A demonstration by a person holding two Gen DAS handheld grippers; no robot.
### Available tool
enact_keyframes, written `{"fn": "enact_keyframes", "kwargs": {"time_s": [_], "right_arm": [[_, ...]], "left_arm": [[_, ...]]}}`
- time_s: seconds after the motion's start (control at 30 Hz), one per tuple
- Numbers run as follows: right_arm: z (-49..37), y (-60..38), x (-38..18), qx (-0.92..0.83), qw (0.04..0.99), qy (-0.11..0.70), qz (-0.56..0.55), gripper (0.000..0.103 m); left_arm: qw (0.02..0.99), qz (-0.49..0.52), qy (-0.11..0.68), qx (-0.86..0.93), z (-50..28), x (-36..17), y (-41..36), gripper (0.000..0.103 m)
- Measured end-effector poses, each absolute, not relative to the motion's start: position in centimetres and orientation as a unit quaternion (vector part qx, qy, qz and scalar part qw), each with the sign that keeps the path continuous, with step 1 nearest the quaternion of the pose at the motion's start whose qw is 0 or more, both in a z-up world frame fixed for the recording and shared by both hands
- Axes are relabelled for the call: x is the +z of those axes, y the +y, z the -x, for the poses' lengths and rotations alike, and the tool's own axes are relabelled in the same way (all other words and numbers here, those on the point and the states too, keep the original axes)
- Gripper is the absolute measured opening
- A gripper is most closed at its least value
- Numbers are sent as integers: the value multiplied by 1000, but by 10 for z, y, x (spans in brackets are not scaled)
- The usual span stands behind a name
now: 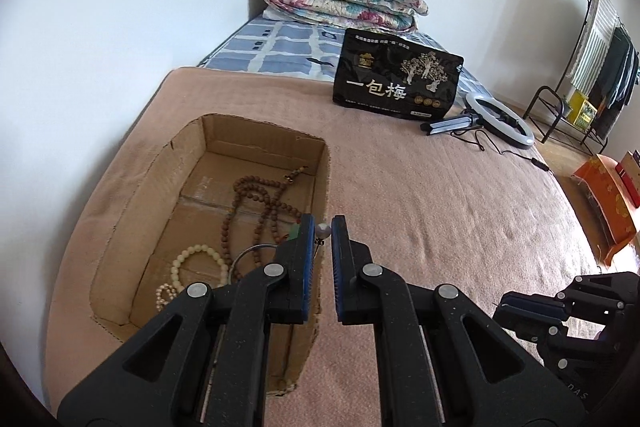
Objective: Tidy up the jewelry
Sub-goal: 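Lift the pearl earring and carry it over the box with both tools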
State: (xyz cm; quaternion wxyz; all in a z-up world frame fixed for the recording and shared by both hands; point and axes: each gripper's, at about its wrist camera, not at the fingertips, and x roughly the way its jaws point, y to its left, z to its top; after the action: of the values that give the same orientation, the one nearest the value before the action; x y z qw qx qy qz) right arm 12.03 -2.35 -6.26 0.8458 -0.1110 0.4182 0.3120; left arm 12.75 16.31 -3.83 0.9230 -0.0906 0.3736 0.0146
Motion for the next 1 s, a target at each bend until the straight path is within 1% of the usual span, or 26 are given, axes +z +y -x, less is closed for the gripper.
{"fn": "enact_keyframes", "kwargs": {"time_s": [0.4, 1.0], "right_arm": [[-137, 22, -52, 327, 843, 411, 118, 6], [-163, 90, -51, 346, 835, 409, 128, 7]], "left_arm": [[921, 114, 369, 50, -108, -39, 212, 6], [914, 136, 375, 76, -96, -48, 246, 6]]}}
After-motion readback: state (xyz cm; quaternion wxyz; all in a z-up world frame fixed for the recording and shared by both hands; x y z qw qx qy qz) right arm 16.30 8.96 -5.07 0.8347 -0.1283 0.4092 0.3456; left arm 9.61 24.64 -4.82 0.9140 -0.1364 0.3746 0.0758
